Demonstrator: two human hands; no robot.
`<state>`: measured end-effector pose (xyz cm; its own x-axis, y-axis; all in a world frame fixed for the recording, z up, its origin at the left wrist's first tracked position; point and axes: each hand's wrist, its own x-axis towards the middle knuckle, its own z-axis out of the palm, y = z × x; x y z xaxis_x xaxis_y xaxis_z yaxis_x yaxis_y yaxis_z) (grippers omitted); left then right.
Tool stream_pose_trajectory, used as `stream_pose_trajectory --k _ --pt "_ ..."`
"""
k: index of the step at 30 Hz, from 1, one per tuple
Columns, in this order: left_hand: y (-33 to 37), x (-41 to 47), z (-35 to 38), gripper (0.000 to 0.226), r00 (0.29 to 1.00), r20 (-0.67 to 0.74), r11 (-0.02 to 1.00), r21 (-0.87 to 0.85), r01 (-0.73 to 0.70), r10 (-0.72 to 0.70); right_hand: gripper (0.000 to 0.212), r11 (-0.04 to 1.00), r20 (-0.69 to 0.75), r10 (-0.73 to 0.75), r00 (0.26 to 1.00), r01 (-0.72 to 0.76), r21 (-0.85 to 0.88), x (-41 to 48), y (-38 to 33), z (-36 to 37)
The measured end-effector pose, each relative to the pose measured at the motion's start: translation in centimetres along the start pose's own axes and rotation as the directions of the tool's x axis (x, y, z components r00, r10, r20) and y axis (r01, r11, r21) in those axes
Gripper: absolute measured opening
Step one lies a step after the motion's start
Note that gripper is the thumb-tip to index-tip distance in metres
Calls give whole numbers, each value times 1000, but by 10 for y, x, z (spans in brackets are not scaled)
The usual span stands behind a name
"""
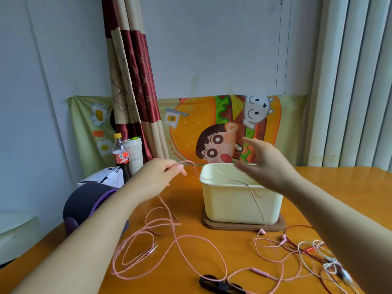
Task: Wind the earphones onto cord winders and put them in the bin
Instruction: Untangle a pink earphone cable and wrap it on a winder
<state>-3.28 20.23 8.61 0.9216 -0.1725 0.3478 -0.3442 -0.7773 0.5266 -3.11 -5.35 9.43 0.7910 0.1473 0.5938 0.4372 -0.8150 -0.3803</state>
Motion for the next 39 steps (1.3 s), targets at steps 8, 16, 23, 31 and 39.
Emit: stream_pose_trajectory --k 8,16,23,31,39 --pt "18 3 -4 13 988 -13 985 -74 -157 157 31 931 245 -187 951 92 354 4 -45 12" --pt "-51 -8 2 20 987 -19 983 -94 156 -158 30 803 -63 452 890 -375 463 13 48 1" --pt "0 -1 16 24 998 -49 999 -27 -29 27 77 999 84 2 996 -6 43 -9 1 16" --pt "17 2 17 14 987 -44 983 -98 -158 154 31 820 414 -38 909 -209 533 -11 -29 23" --pt "-33 -9 8 21 976 -142 987 -31 159 -162 26 950 103 303 948 -308 41 -9 29 7"
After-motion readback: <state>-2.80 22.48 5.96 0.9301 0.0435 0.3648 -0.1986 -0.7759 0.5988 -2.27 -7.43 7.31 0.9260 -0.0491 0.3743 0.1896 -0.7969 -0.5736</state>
